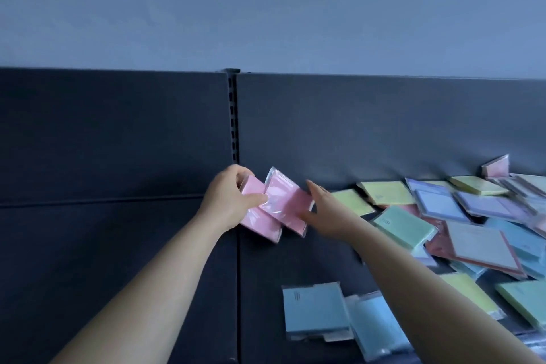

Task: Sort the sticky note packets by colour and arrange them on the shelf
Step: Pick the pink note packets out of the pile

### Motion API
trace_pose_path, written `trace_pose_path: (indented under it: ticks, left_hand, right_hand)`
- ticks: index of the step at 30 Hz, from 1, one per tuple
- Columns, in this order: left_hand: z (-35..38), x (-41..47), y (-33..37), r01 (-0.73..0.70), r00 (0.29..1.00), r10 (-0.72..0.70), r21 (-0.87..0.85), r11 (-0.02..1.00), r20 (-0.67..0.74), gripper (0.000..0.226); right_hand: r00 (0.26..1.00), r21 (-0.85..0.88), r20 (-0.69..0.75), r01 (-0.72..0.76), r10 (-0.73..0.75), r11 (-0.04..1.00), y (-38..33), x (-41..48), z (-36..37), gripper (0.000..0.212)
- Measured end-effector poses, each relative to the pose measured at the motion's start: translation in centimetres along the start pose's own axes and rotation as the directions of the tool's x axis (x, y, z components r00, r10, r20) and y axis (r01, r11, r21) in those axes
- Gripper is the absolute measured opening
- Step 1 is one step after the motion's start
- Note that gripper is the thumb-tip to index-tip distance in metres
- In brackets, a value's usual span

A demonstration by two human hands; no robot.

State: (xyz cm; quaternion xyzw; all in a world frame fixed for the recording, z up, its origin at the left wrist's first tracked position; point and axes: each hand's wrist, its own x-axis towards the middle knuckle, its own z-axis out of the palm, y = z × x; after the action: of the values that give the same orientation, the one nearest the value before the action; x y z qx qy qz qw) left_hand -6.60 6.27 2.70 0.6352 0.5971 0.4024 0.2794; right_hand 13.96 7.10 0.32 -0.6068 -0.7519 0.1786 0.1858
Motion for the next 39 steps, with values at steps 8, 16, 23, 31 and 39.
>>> trace_pose_path:
  ticks: [8,16,23,31,39]
  left_hand:
    - [-5.8,-2.4,-3.0,0.000,1.000,0.000,0.006,1.000,0.000,0.014]
    - [-15.1,-4.9,-7.7,0.078,0.980,-0.052,0.130,0.988,-0.191,0.017]
    - [-24.6,-7.9,-13.9,0.167,0.943,-0.109,0.163,0.972,-0.314,0.014]
    - [-33.0,-10.5,-18.4,0.308,0.896,-0.237,0.142,0.941,-0.376,0.016]
    - [-39.4,-12.7,-23.5,0.425,0.778,-0.323,0.073,0.902,-0.538,0.019]
  right_hand:
    - [0.994,0.152,-0.111,0.035,-0.018,0.988,-5.8,0.3,1.6,0.023]
    - [0.994,0.200,-0.108,0.030,-0.008,0.979,-15.4,0.3,6.3,0.008]
    - [0.996,0.300,-0.092,0.041,-0.014,0.953,-25.3,0.3,12.5,0.010]
    - [0.998,0.356,-0.006,0.055,-0.056,0.933,-34.5,1.1,17.1,0.005]
    - [0.983,0.386,0.098,0.106,-0.156,0.916,-41.9,3.2,22.7,0.011]
